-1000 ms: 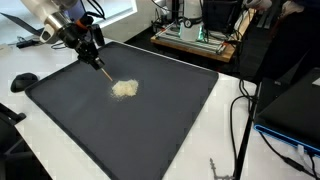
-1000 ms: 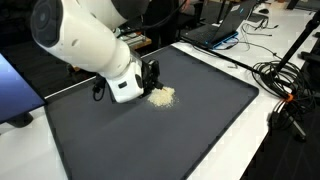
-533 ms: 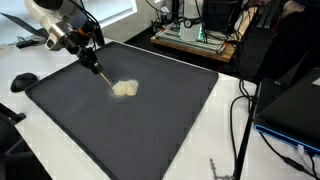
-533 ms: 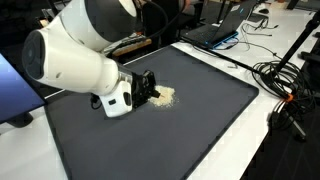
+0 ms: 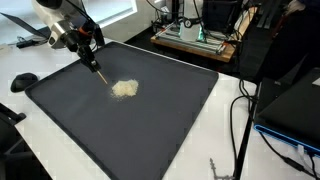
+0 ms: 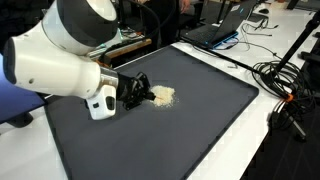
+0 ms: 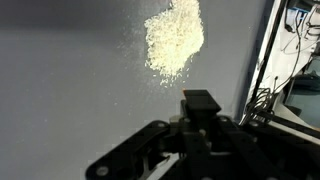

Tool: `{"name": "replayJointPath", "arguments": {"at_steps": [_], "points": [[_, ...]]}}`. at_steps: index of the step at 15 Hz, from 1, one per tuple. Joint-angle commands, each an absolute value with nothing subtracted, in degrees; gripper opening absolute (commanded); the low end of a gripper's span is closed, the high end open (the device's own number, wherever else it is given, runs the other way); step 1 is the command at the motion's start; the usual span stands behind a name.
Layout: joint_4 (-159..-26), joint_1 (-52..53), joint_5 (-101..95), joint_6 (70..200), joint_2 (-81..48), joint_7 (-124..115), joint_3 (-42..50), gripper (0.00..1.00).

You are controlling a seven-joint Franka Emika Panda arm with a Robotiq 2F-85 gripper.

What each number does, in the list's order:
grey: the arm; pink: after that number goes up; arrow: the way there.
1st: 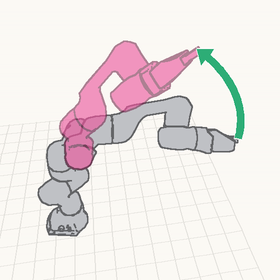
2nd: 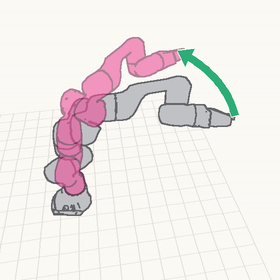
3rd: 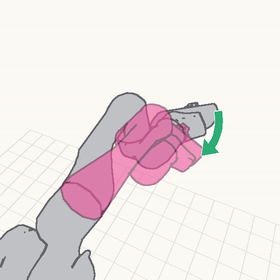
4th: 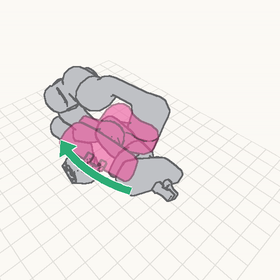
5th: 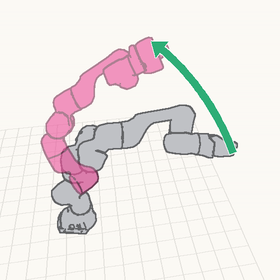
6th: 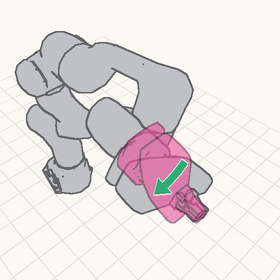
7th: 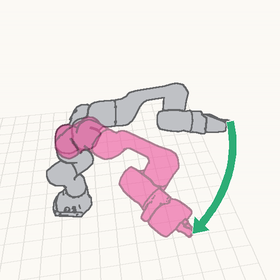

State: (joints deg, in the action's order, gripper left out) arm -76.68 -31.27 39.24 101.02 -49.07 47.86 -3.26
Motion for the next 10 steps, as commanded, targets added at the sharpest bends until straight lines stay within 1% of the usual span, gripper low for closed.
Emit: {"name": "replayJointPath", "arguments": {"at_steps": [1, 10], "points": [[-88.05, -30.73, 41.81, 104.66, -41.21, 50.01, -2.15, 0.03], [-112.35, -26.71, 47.48, 118.03, -24.13, 53.73, 1.65, 0.03]]}}
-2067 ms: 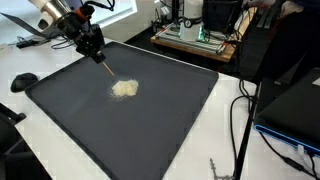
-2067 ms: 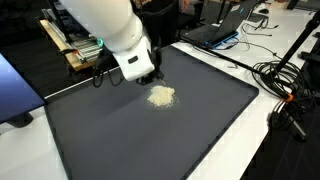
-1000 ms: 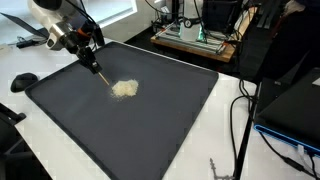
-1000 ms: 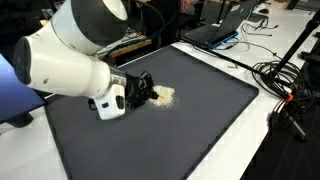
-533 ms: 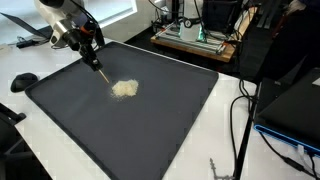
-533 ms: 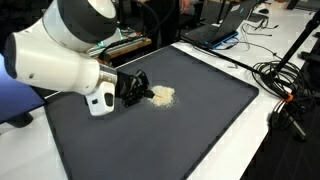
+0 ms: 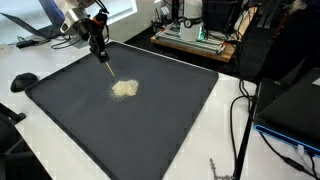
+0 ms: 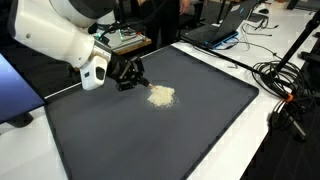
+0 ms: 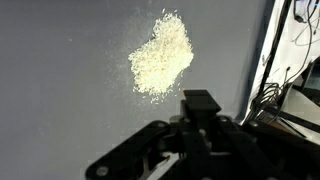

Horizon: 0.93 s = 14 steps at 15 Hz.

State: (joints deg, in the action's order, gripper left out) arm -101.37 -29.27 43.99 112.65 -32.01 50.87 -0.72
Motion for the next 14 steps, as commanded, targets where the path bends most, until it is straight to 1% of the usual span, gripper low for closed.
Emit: {"name": "replayJointPath", "arguments": {"at_steps": [1, 7, 14], "points": [[-115.13, -25.99, 48.16, 119.59, -22.19, 54.35, 2.14, 0.03], [-129.38, -20.39, 54.38, 132.71, -11.19, 59.63, 3.46, 0.03], [-139.22, -12.71, 58.47, 149.94, -3.22, 63.8, 3.13, 0.03]]}}
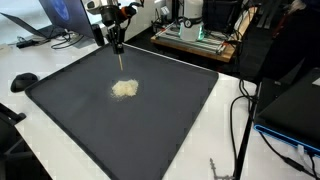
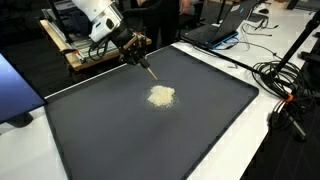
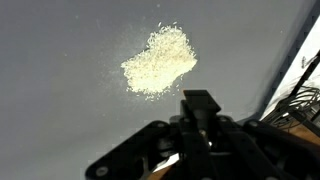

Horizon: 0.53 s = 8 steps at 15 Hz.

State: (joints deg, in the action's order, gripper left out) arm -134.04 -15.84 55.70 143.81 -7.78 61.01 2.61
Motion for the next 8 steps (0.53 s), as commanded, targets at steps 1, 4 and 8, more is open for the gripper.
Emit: {"name": "replayJointPath", "arguments": {"at_steps": [1, 4, 8], "points": [[-140.19, -11.77, 58.63, 151.97, -2.43, 64.1, 2.99, 0.03], [-142.48, -10.99, 57.56, 157.71, -0.63, 63.83, 0.49, 0.03], [-144.38, -8.97, 55.02, 164.01, 0.87, 62.72, -1.64, 0.03]]}}
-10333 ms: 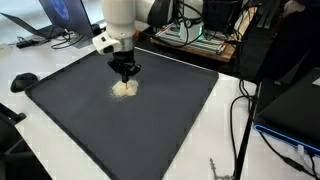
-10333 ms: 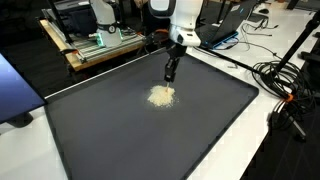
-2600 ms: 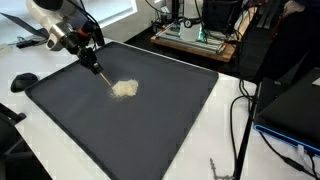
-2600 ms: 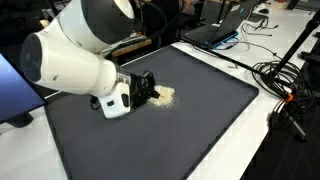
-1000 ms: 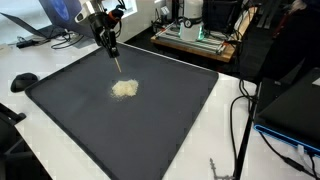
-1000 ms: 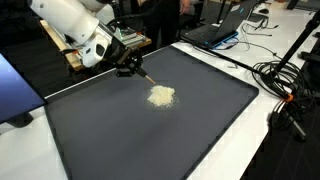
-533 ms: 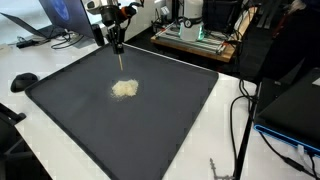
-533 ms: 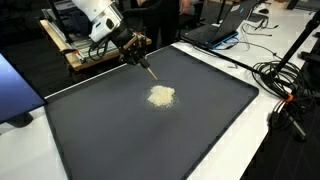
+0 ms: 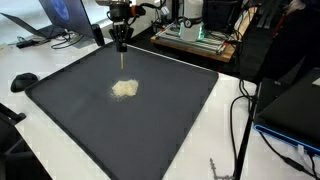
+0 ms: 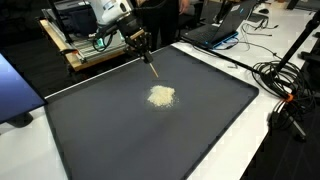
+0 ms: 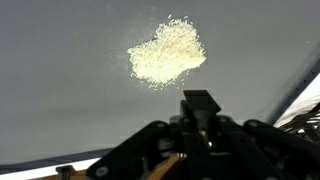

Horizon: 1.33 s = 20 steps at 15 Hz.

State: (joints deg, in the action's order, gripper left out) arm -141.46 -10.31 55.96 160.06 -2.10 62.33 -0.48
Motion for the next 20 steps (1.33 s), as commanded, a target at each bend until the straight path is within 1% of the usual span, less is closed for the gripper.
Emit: {"name": "replayJointPath", "arguments": {"at_steps": [1, 4, 7, 9, 11, 15, 17, 20], "points": [[-144.71, -8.45, 54.11, 165.44, 1.02, 62.12, -2.14, 0.03], [-145.42, -7.36, 50.02, 168.01, 1.18, 60.26, -3.27, 0.03], [-145.95, -6.98, 41.15, 169.68, 0.7, 54.78, -3.47, 0.03], [-146.2, -7.08, 31.62, 170.02, 0.56, 47.83, -3.04, 0.03], [-146.04, -5.49, 21.77, 169.2, 0.34, 41.38, -0.62, 0.03], [-143.37, -5.96, 2.38, 162.87, 0.55, 28.71, 1.52, 0.03], [-140.38, -5.31, -7.18, 157.03, 0.88, 20.69, 1.78, 0.03], [-135.59, -3.86, -10.9, 148.31, 0.59, 17.18, 0.56, 0.03]]}}
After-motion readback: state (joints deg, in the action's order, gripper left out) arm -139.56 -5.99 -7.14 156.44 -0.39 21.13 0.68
